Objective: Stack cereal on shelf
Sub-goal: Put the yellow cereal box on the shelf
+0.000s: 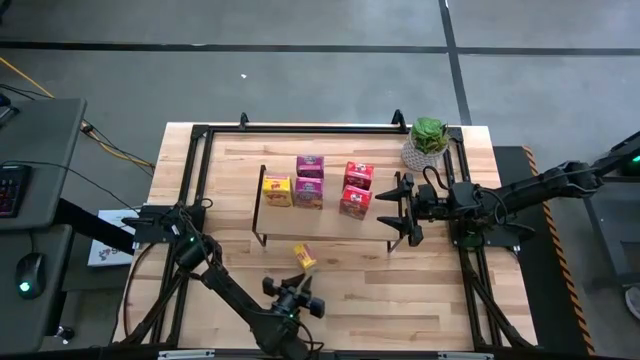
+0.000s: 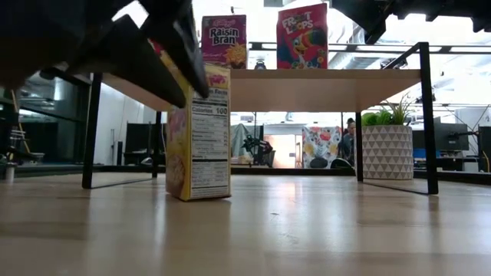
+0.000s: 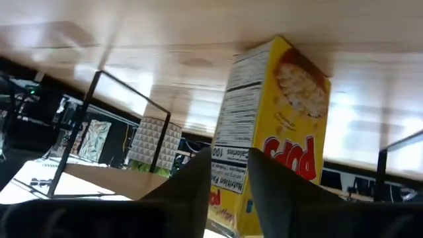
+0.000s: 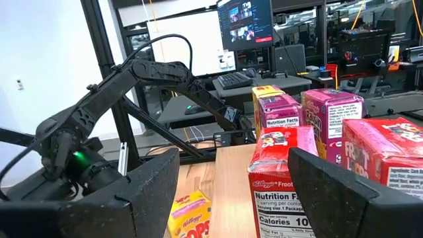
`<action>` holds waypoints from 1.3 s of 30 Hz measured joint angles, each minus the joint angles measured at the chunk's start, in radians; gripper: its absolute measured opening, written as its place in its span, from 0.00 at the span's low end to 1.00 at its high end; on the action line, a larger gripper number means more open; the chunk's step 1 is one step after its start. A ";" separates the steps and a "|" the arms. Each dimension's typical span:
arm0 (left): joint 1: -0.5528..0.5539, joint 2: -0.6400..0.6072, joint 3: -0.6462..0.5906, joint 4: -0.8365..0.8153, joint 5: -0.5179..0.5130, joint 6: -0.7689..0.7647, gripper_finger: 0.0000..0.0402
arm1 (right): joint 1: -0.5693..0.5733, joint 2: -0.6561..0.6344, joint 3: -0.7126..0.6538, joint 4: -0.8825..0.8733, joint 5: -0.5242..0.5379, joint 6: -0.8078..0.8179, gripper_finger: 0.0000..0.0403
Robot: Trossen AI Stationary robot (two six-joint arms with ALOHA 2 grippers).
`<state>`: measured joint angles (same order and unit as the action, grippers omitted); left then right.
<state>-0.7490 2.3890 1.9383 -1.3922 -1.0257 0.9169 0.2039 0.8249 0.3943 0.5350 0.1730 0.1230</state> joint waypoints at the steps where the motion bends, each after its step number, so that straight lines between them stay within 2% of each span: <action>1: 0.000 0.000 0.008 0.002 0.000 -0.006 0.24 | 0.000 0.000 0.000 0.000 0.000 0.000 0.68; 14: -0.014 0.000 0.075 0.007 0.025 -0.174 0.42 | 0.000 0.000 0.000 0.000 0.000 0.000 0.68; 27: -0.052 0.000 0.075 -0.001 0.022 -0.212 0.43 | 0.000 0.000 0.000 0.000 0.000 0.000 0.68; 30: -0.053 -0.002 0.075 -0.012 0.026 -0.290 0.43 | 0.000 0.000 0.000 0.000 0.000 0.001 0.68; 39: -0.051 -0.106 0.075 -0.069 0.259 -0.621 0.43 | 0.000 0.000 -0.001 0.004 0.000 0.008 0.68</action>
<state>-0.7999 2.2828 2.0132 -1.4613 -0.7662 0.2958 0.2037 0.8249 0.3935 0.5392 0.1726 0.1307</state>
